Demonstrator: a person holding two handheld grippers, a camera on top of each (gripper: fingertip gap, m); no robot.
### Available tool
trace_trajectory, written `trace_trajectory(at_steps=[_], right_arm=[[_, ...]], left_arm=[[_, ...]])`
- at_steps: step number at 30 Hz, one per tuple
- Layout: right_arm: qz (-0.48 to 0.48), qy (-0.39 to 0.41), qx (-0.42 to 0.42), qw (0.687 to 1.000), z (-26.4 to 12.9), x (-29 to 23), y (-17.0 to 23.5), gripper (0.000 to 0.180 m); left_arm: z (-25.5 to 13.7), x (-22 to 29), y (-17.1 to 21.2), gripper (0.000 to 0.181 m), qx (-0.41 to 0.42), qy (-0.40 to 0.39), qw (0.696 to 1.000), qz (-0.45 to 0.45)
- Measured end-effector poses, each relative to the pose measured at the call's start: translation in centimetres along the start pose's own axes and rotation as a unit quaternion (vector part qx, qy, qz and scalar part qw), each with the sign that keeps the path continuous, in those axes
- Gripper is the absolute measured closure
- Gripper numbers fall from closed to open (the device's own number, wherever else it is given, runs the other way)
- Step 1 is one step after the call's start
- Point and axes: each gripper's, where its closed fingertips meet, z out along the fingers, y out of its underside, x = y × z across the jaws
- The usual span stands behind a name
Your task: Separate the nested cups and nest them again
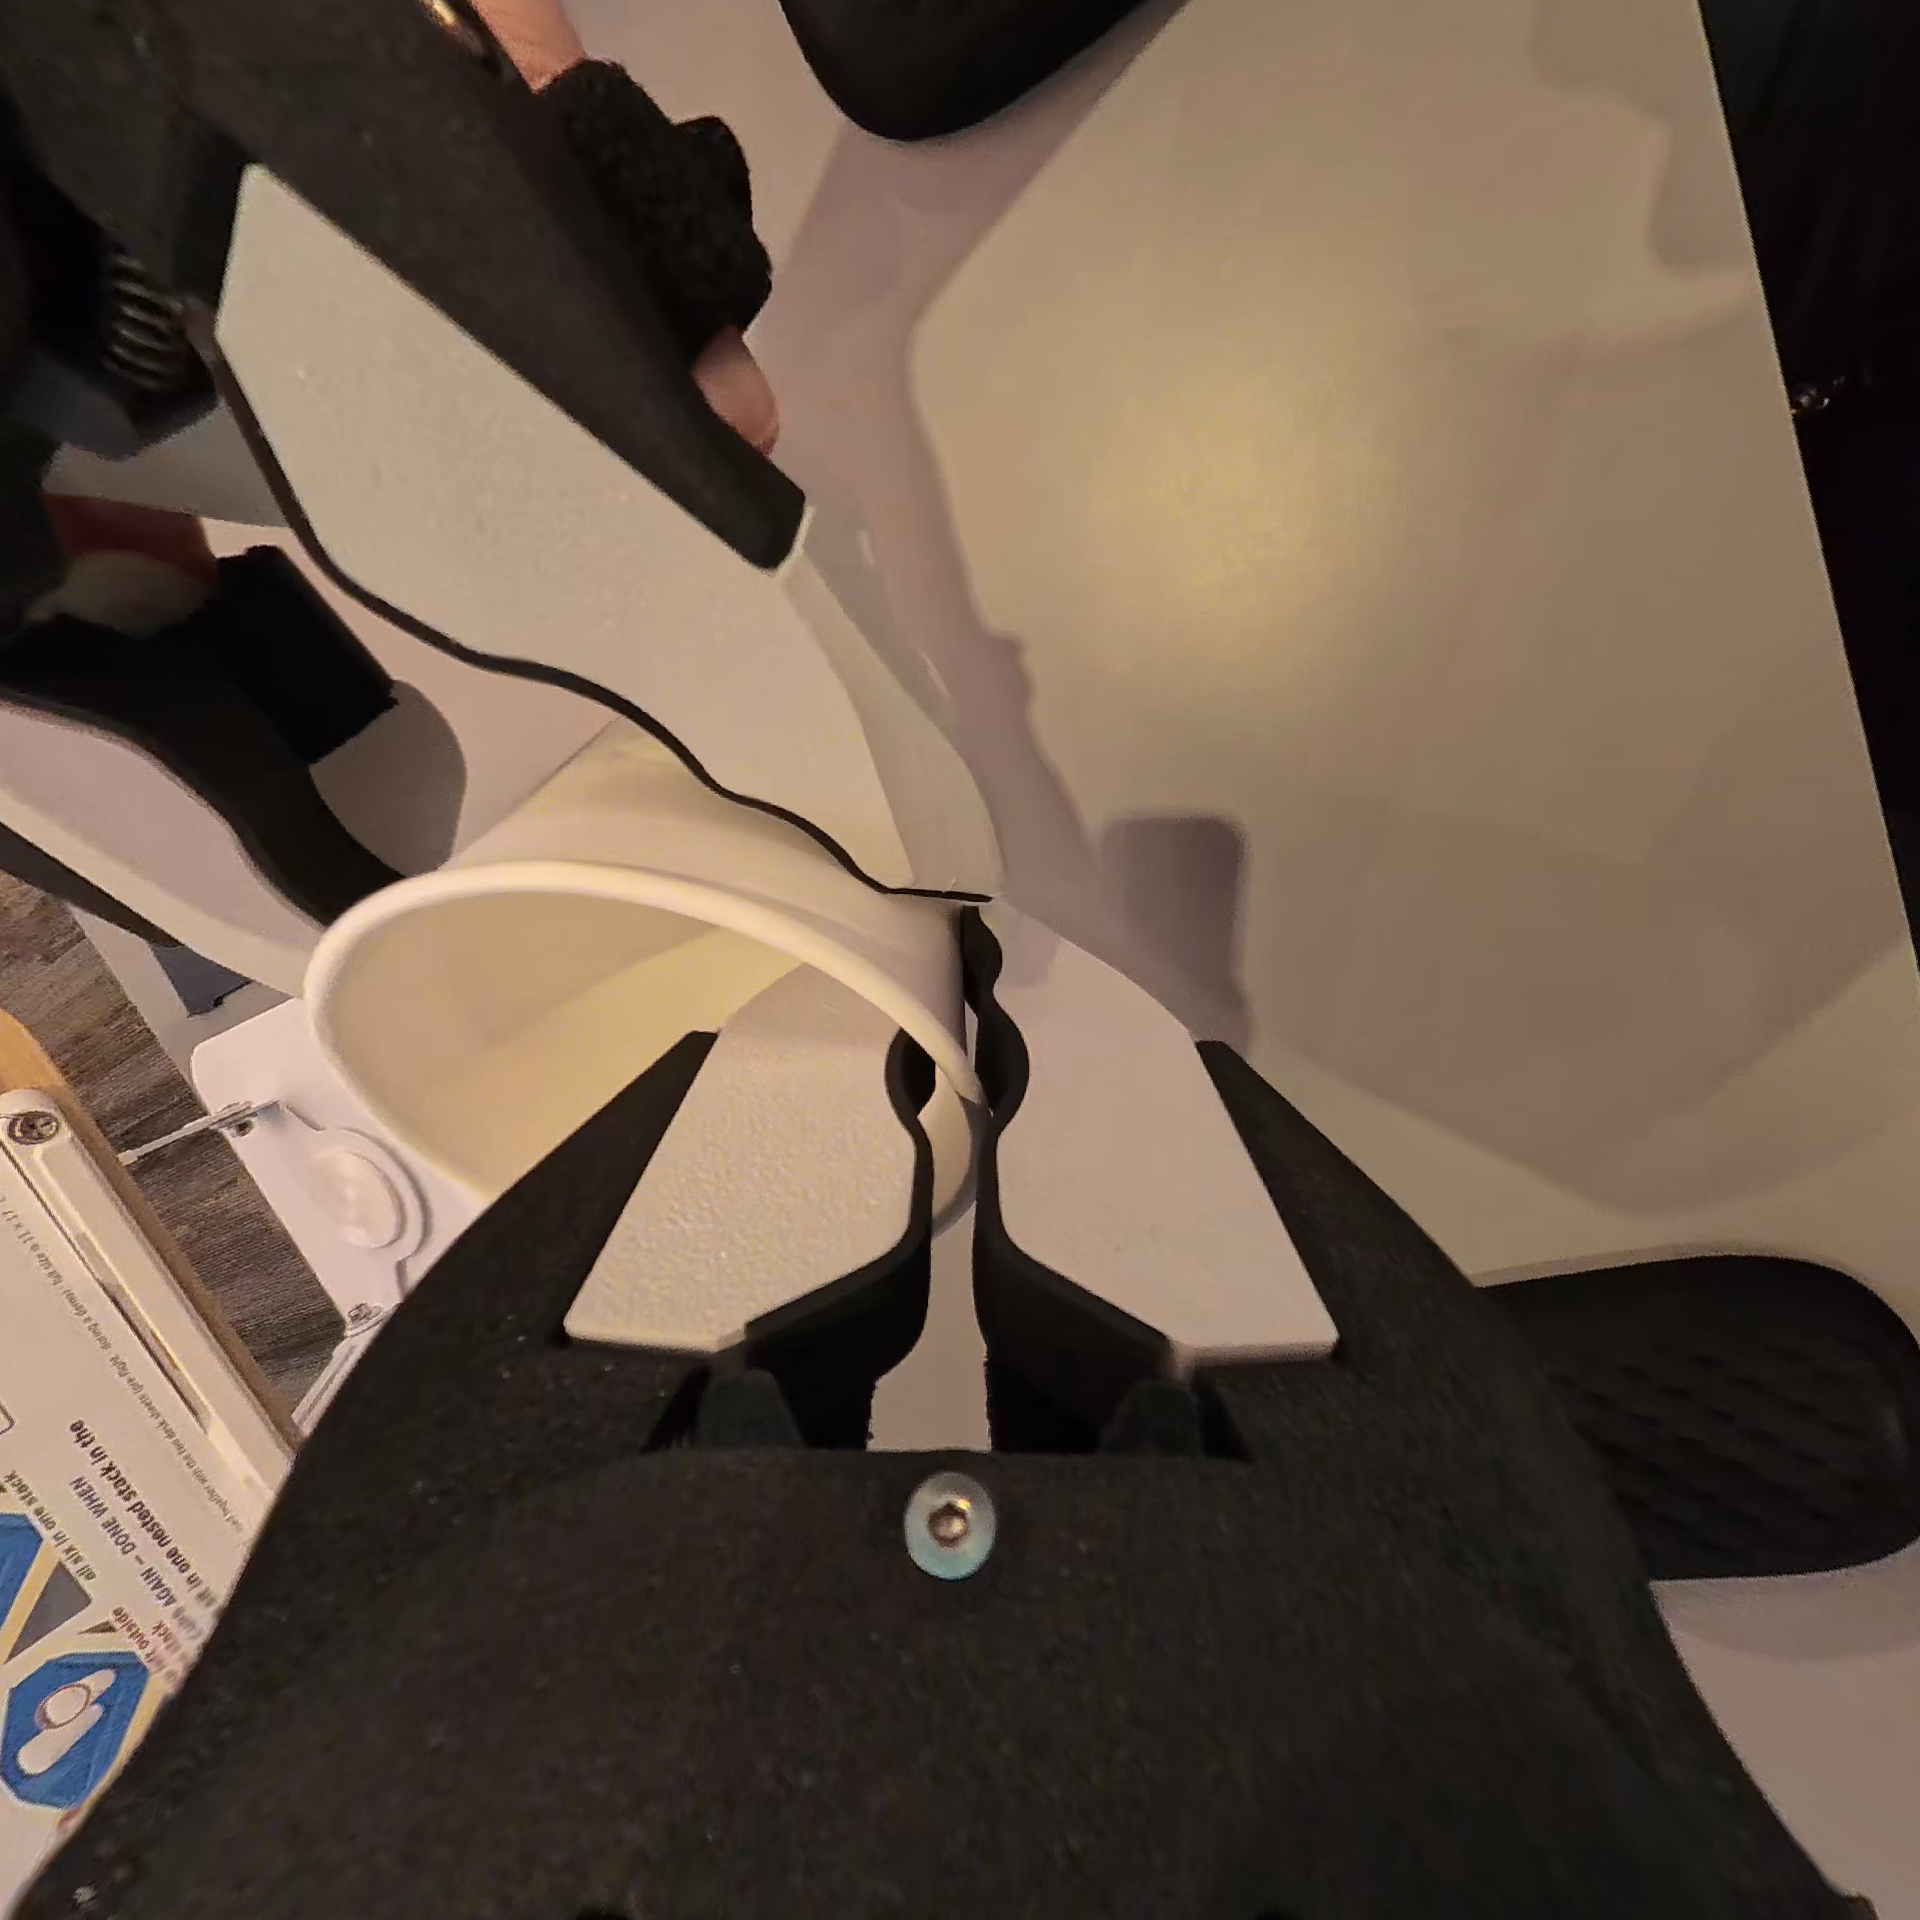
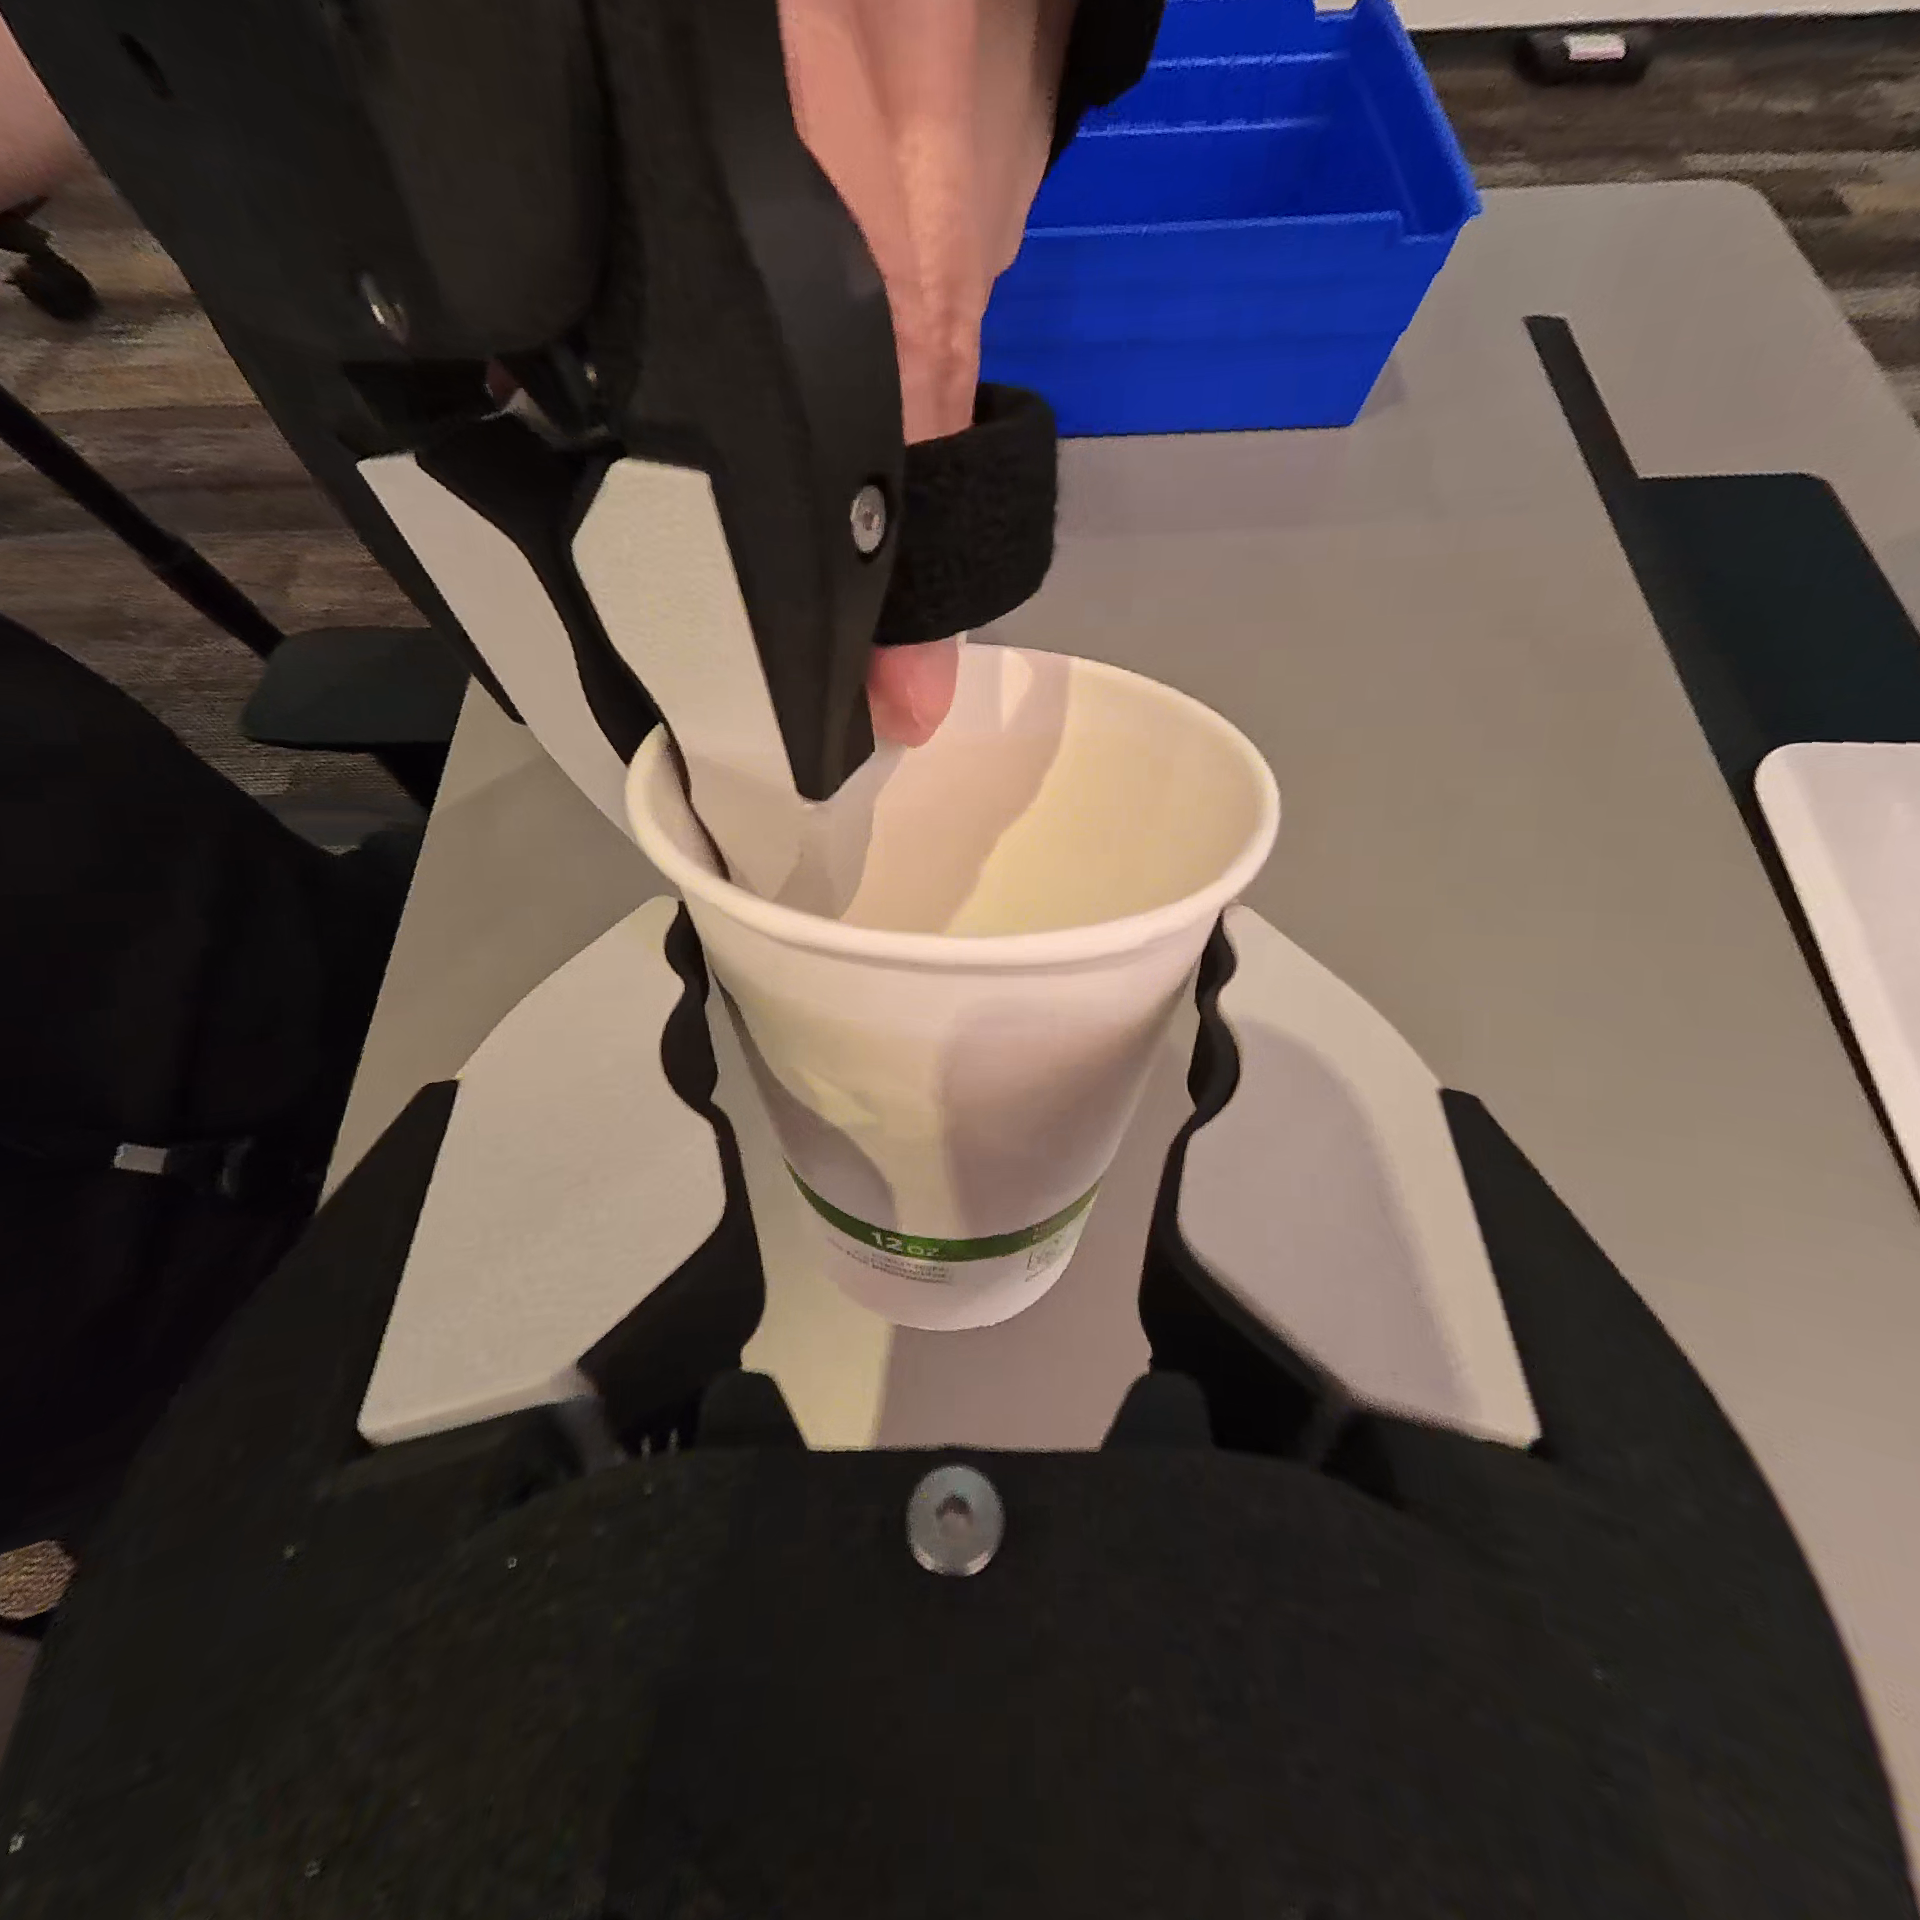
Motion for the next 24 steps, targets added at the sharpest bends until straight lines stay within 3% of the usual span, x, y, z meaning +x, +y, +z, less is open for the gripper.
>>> trace_trajectory(at_steps=[5, 9, 17, 21, 24], right_arm=[[-0.005, -0.013, -0.007, 1.0, 0.1, -0.2, 0.2, 0.093], [0.008, -0.033, 0.017, 0.999, -0.5, -0.3, -0.3, 0.094], [0.056, 0.036, 0.009, 0.998, -3.2, 4.3, 2.5, 0.093], [0.096, 0.159, 0.042, 0.982, -10.0, 7.9, 3.4, 0.093], [0.094, 0.346, 0.111, 0.927, -19.7, 10.0, 2.9, 0.093]], left_arm=[[0.0, 0.2, -0.1, 0.177, -0.003, 0.002, 1.0, -0.003], [-0.6, -1.1, -0.5, 0.139, 0.014, -0.039, 0.999, -0.024], [-5.3, -5.0, 0.9, 0.119, 0.084, -0.173, 0.976, -0.104], [-7.8, -5.9, 4.4, 0.116, 0.086, -0.205, 0.96, -0.167], [-8.8, -6.0, 7.0, 0.117, 0.076, -0.218, 0.953, -0.198]])
